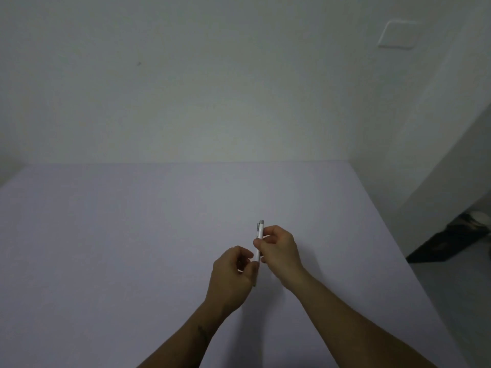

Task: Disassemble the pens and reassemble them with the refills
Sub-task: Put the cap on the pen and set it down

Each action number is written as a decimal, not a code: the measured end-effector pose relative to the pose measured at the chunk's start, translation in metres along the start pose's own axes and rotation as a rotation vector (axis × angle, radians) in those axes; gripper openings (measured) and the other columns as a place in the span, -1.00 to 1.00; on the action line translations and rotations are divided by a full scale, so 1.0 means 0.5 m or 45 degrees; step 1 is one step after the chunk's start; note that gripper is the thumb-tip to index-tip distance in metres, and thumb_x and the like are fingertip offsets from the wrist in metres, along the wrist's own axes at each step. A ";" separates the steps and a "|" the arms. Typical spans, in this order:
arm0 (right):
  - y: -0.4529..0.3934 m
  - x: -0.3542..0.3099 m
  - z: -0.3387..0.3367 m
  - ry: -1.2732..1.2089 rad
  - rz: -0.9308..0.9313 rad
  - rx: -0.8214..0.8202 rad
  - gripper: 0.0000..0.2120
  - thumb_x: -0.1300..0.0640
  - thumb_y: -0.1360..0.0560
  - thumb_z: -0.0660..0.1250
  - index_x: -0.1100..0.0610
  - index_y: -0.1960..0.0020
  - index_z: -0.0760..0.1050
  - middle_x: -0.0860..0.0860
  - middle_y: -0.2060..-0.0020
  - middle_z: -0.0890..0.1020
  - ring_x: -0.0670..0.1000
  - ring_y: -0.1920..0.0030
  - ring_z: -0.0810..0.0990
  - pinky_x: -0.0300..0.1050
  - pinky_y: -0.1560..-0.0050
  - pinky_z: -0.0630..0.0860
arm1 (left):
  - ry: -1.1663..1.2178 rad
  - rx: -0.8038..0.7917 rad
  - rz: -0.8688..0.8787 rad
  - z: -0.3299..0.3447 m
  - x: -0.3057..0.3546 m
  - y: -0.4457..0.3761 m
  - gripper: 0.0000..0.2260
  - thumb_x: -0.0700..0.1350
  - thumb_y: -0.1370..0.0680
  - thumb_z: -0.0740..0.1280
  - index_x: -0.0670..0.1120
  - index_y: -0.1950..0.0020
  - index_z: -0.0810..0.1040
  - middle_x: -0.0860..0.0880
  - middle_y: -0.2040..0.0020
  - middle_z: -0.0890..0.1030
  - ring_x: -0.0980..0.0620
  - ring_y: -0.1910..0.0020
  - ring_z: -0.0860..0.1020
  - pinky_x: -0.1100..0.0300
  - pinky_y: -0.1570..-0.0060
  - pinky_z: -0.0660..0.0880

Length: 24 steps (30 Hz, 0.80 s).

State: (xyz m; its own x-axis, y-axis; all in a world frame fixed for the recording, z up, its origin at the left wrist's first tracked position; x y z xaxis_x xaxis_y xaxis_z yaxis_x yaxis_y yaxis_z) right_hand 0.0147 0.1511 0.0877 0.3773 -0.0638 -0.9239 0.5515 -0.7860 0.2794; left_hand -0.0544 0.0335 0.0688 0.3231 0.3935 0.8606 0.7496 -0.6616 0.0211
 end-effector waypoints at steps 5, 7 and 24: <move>0.000 0.048 -0.011 0.415 -0.054 -0.005 -0.91 0.15 -0.46 0.41 0.03 0.04 0.57 -0.09 0.30 0.58 -0.12 0.32 0.55 -0.29 0.37 0.40 | -0.640 -0.157 0.116 -0.016 -0.100 0.021 -0.55 0.10 -0.56 0.21 0.00 -0.43 0.35 0.02 -0.40 0.43 0.02 -0.31 0.44 0.17 -0.26 0.42; 0.007 0.074 -0.006 0.518 -0.035 -0.023 -0.92 0.16 -0.45 0.40 0.04 0.06 0.57 -0.10 0.34 0.56 -0.12 0.36 0.53 -0.30 0.39 0.38 | -0.892 -0.290 0.095 -0.023 -0.152 0.029 -0.43 0.13 -0.56 0.10 -0.02 -0.54 0.15 -0.06 -0.55 0.22 -0.09 -0.50 0.21 -0.02 -0.47 0.20; 0.029 0.200 0.053 0.974 0.183 -0.079 -0.79 0.15 -0.44 0.36 0.13 -0.06 0.52 0.09 0.09 0.65 0.13 0.15 0.64 -0.12 0.26 0.50 | -1.001 -0.313 0.216 -0.004 -0.316 0.069 -0.39 0.15 -0.57 0.05 -0.03 -0.58 0.05 -0.07 -0.60 0.02 -0.05 -0.58 -0.09 -0.15 -0.51 -0.09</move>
State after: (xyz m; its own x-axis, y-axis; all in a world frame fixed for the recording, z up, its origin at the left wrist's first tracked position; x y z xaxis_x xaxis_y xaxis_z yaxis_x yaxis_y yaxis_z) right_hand 0.0409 0.1169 -0.0073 0.8437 0.2972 -0.4470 0.4907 -0.7646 0.4178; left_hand -0.0807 -0.0527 -0.0653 0.7967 0.5462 0.2587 0.5368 -0.8362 0.1125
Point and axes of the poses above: each hand's wrist, its own y-axis away from the middle knuckle, its own z-axis out of the palm, x = y × z, the point moved 3 cm from there along -y, towards the middle knuckle
